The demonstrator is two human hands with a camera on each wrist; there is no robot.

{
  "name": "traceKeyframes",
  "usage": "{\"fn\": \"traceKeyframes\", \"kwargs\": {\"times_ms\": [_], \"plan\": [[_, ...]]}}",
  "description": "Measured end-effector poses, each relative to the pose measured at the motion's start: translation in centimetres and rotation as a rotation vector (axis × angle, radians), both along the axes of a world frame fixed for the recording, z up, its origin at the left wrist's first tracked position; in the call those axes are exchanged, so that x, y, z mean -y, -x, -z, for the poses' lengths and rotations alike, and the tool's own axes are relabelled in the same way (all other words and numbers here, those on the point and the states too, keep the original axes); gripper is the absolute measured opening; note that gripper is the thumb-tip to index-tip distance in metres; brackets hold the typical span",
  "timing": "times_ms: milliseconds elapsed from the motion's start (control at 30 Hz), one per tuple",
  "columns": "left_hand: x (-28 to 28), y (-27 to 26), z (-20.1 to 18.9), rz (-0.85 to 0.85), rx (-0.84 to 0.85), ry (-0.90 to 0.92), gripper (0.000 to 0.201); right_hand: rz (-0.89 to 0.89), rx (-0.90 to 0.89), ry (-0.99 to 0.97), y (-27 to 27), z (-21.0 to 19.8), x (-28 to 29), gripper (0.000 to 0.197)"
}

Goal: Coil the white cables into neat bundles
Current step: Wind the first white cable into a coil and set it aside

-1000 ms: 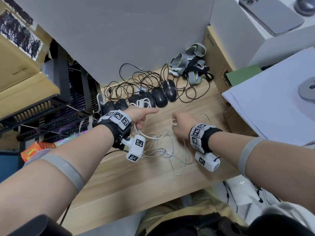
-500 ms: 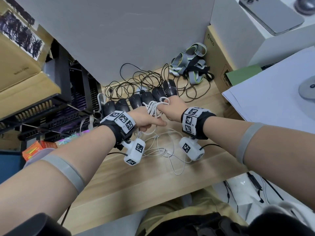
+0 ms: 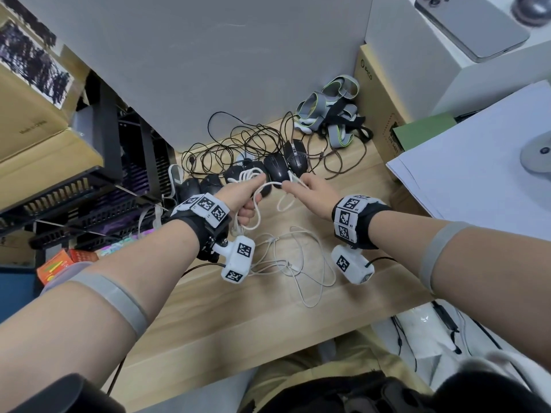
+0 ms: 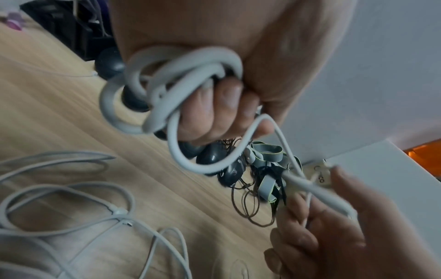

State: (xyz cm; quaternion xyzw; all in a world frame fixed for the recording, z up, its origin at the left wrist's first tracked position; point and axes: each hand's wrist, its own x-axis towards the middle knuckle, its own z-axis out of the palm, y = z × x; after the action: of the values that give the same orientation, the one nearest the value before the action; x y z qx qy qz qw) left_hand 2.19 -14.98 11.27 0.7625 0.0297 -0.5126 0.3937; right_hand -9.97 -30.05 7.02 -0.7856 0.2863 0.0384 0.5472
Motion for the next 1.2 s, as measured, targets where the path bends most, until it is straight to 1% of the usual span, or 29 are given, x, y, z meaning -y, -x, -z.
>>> {"fn": "traceKeyframes", "kwargs": {"times_ms": [100,167,200,233,267,300,333,367,400,433,467,500,567,600,633,667,700,733,767,833,900,967,1000,1033,1133,1200], "plan": [[-0.4,-0.6,0.6,-0.13,0.059,-0.002,0.054,0.227,-0.003,-0.044,0.9,-0.1,0.4,0.052],[-0.7,-1.2,0.9,-0.201,0.103,-0.013,0.053,0.406,-0.062,-0.018,1.8,0.1,1.0,0.057],[-0.9,-1.4,1.0,-0.216,0.132,-0.024,0.053,0.463,-0.095,0.018,2.2,0.4,1.2,0.058],[-1.0,-1.7,1.1,-0.219,0.171,-0.037,0.053,0.475,-0.115,0.052,2.6,0.7,1.3,0.058],[-1.1,-2.0,1.2,-0.212,0.204,-0.05,0.052,0.446,-0.119,0.075,2.8,1.1,1.2,0.056],[-1.2,-2.1,1.2,-0.197,0.217,-0.057,0.056,0.375,-0.114,0.088,3.0,1.5,0.9,0.055],[-1.2,-2.4,1.3,-0.17,0.209,-0.061,0.069,0.277,-0.104,0.085,3.2,1.8,0.4,0.056],[-1.2,-2.4,1.4,-0.144,0.186,-0.063,0.087,0.18,-0.08,0.064,3.2,1.8,-0.2,0.054],[-1.2,-2.4,1.6,-0.129,0.169,-0.055,0.102,0.093,-0.058,0.029,3.2,1.7,-0.8,0.049],[-1.1,-2.3,1.7,-0.123,0.169,-0.044,0.11,0.002,-0.037,-0.008,3.0,1.6,-1.4,0.043],[-1.0,-2.2,1.7,-0.126,0.185,-0.042,0.111,-0.106,-0.025,-0.013,2.8,1.5,-1.8,0.037],[-0.8,-2.2,1.7,-0.134,0.202,-0.044,0.101,-0.233,-0.045,0.026,2.6,1.7,-2.2,0.031],[-0.5,-2.2,1.7,-0.159,0.261,-0.051,0.071,-0.471,-0.175,0.171,2.3,2.2,-2.4,0.027],[-0.6,-2.3,1.7,-0.174,0.28,-0.045,0.06,-0.555,-0.259,0.248,2.3,2.5,-2.3,0.029],[-0.6,-2.3,1.6,-0.19,0.275,-0.022,0.055,-0.609,-0.346,0.327,2.3,2.8,-2.1,0.03],[-0.7,-2.5,1.5,-0.202,0.244,0.024,0.051,-0.623,-0.423,0.393,2.4,3.1,-1.8,0.03],[-0.8,-2.5,1.2,-0.195,0.196,0.089,0.043,-0.596,-0.477,0.433,2.5,3.1,-1.5,0.029],[-0.9,-2.5,0.9,-0.161,0.143,0.153,0.034,-0.522,-0.485,0.425,2.5,3.2,-1.2,0.029],[-0.9,-2.4,0.8,-0.107,0.094,0.2,0.028,-0.405,-0.419,0.365,2.5,3.2,-0.9,0.033],[-0.9,-1.9,0.6,0.04,0.035,0.223,0.028,-0.152,-0.146,0.148,2.0,2.5,-1.0,0.04],[-0.7,-1.2,0.5,0.12,-0.023,0.238,0.032,-0.003,0.115,-0.083,0.8,1.3,-1.3,0.049],[-0.5,-0.6,0.3,0.123,-0.079,0.25,0.032,0.038,0.261,-0.229,-0.2,0.2,-1.6,0.058],[-0.4,-0.3,-0.1,0.127,-0.09,0.261,0.031,0.037,0.298,-0.262,-0.5,-0.3,-1.6,0.059],[-0.3,-0.2,-0.3,0.133,-0.087,0.27,0.033,0.029,0.311,-0.255,-0.6,-0.8,-1.6,0.061],[0.0,0.0,-0.9,0.142,-0.044,0.217,0.054,0.019,0.3,-0.183,-0.5,-1.5,-1.6,0.066],[0.3,0.1,-1.4,0.164,-0.006,0.142,0.065,0.066,0.229,-0.222,-0.4,-1.5,-1.7,0.065]]}}
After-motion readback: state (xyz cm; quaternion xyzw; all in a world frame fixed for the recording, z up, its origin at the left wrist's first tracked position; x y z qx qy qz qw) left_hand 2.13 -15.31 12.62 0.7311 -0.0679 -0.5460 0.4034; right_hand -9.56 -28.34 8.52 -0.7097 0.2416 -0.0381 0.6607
